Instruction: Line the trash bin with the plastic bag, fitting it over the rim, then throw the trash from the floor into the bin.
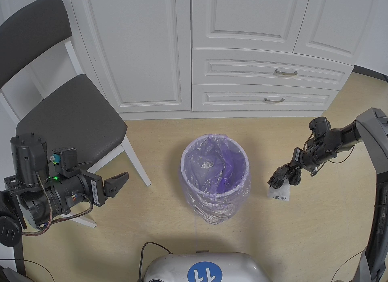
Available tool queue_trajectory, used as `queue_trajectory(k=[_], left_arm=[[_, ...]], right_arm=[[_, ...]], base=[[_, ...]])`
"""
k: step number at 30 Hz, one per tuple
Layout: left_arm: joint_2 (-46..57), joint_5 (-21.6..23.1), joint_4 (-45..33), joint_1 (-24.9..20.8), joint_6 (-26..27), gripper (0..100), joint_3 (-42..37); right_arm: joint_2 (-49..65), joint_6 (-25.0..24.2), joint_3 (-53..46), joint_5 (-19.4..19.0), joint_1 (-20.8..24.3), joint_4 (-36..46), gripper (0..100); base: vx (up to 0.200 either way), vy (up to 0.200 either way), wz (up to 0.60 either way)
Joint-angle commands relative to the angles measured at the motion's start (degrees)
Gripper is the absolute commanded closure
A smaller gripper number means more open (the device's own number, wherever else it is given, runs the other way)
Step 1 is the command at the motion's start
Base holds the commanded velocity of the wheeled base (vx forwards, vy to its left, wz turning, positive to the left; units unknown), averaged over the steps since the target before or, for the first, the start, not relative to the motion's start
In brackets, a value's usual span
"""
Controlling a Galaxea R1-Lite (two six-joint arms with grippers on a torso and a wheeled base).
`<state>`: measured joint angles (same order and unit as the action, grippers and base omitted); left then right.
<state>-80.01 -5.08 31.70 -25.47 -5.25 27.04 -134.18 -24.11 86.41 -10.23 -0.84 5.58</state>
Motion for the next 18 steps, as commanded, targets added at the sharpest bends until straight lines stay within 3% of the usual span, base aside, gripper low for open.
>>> queue_trajectory(k=[1, 7, 18], left_arm=[[0.47, -0.01, 0.03, 0.51, -0.02, 0, 0.12], [2.22, 0.07, 0.03, 1.21, 0.07, 0, 0.03], [1.78, 0.07, 0.03, 1.91, -0.02, 0, 0.12]], right_arm=[[8.67, 0.29, -4.58, -0.06, 2.6, -0.13, 100], [17.99, 1.79, -10.82, 0.74, 6.11, -0.31, 100], [28.71, 8.47, -21.02, 0.82, 7.26, -6.64, 100]], base=[[0.0, 0.0, 0.0], [0.0, 0.0, 0.0], [0.0, 0.0, 0.0]])
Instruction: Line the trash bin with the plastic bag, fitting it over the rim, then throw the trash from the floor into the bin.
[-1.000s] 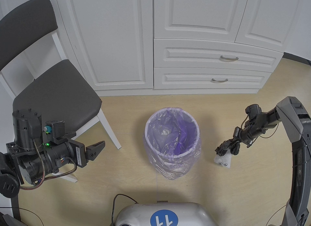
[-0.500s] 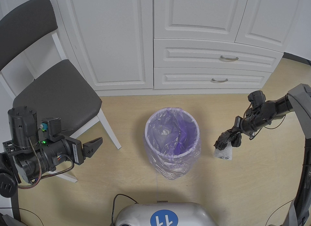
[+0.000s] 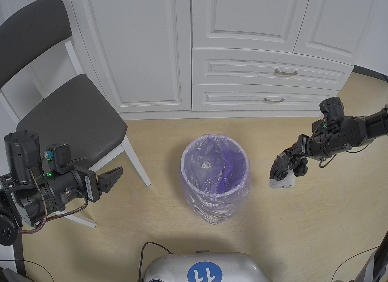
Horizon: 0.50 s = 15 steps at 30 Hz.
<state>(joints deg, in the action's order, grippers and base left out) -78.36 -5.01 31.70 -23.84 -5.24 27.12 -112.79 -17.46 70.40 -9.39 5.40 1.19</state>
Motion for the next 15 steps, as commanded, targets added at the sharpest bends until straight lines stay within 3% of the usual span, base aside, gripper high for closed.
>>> queue_trajectory(k=[1, 9, 15], left_arm=[[0.31, -0.09, 0.03, 0.38, -0.03, 0, 0.03], [0.4, 0.0, 0.21, 0.82, -0.03, 0, 0.03], [-0.3, 0.0, 3.55, 1.26, -0.03, 0, -0.93]], right_arm=[[8.81, 2.25, -5.8, -0.02, 1.46, -2.25, 100], [16.55, 3.66, -10.28, 2.44, 4.88, -2.69, 100], [21.29, 6.73, -15.21, 4.73, 7.61, -8.14, 100]], base=[[0.0, 0.0, 0.0], [0.0, 0.0, 0.0], [0.0, 0.0, 0.0]])
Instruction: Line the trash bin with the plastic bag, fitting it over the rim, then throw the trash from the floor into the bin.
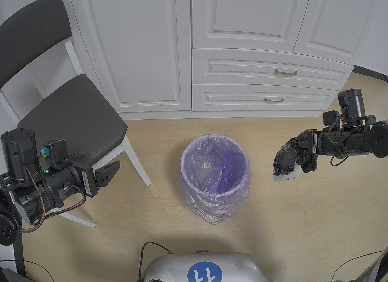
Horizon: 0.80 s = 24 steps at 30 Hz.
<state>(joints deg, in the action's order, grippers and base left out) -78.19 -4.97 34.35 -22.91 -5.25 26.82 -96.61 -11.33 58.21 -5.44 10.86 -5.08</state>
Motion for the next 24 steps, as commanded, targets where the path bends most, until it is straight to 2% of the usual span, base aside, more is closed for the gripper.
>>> queue_trajectory(k=[1, 9, 12, 16, 19, 24], left_arm=[[-0.38, -0.04, 0.98, 0.41, -0.02, 0, -0.63], [-0.38, 0.05, 1.07, 0.58, 0.07, 0, -0.54], [-0.3, -0.04, 1.07, 0.58, 0.07, 0, -0.54], [-0.03, 0.05, 1.07, 0.58, 0.07, 0, -0.63], [0.06, -0.04, 1.07, 0.58, 0.07, 0, -0.63], [0.06, -0.04, 1.07, 0.58, 0.07, 0, -0.63]], right_arm=[[5.82, 0.6, -3.72, 0.95, 2.85, -2.65, 100], [10.92, 0.69, -7.15, 3.5, 7.77, -4.32, 100], [13.11, 1.66, -8.29, 5.88, 11.02, -4.32, 100], [13.99, 2.8, -9.52, 8.07, 12.87, -4.85, 100], [14.08, 2.89, -11.36, 9.66, 15.24, -8.89, 100], [12.67, 3.15, -16.37, 12.12, 18.76, -21.37, 100]], base=[[0.0, 0.0, 0.0], [0.0, 0.0, 0.0], [0.0, 0.0, 0.0], [0.0, 0.0, 0.0], [0.0, 0.0, 0.0], [0.0, 0.0, 0.0]])
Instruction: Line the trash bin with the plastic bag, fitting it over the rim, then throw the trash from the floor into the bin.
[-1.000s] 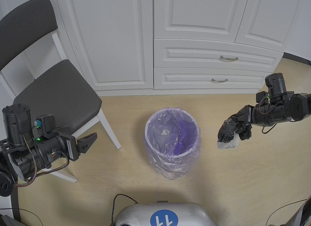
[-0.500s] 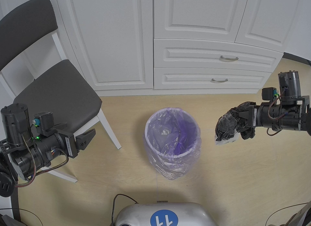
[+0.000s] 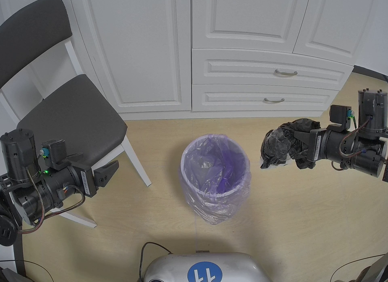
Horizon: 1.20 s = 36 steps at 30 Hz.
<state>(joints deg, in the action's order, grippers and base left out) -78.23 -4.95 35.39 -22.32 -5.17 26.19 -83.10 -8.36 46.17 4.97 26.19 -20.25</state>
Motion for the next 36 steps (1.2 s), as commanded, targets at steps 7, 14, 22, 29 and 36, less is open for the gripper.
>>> queue_trajectory(k=[7, 14, 22, 29, 36], left_arm=[[-0.08, -0.06, 0.03, -0.09, -0.02, 0, 0.01], [0.09, -0.06, 0.03, -0.09, -0.02, 0, 0.01], [-0.08, -0.06, 0.03, -0.09, -0.02, 0, 0.01], [-0.35, -0.06, 0.03, -0.09, -0.02, 0, 0.09], [-0.44, -0.06, 0.03, -0.09, -0.02, 0, 0.27]], right_arm=[[-5.49, 0.19, -7.58, 3.73, 6.69, -18.6, 100], [-13.84, 0.1, -7.93, 8.39, 8.88, -30.2, 100], [-22.54, 0.1, -7.41, 10.41, 10.03, -42.94, 100], [-29.66, 0.1, -5.56, 12.08, 10.03, -51.21, 100], [-36.78, -0.51, -1.61, 12.78, 9.5, -55.51, 100]], base=[[0.0, 0.0, 0.0], [0.0, 0.0, 0.0], [0.0, 0.0, 0.0], [0.0, 0.0, 0.0], [0.0, 0.0, 0.0]])
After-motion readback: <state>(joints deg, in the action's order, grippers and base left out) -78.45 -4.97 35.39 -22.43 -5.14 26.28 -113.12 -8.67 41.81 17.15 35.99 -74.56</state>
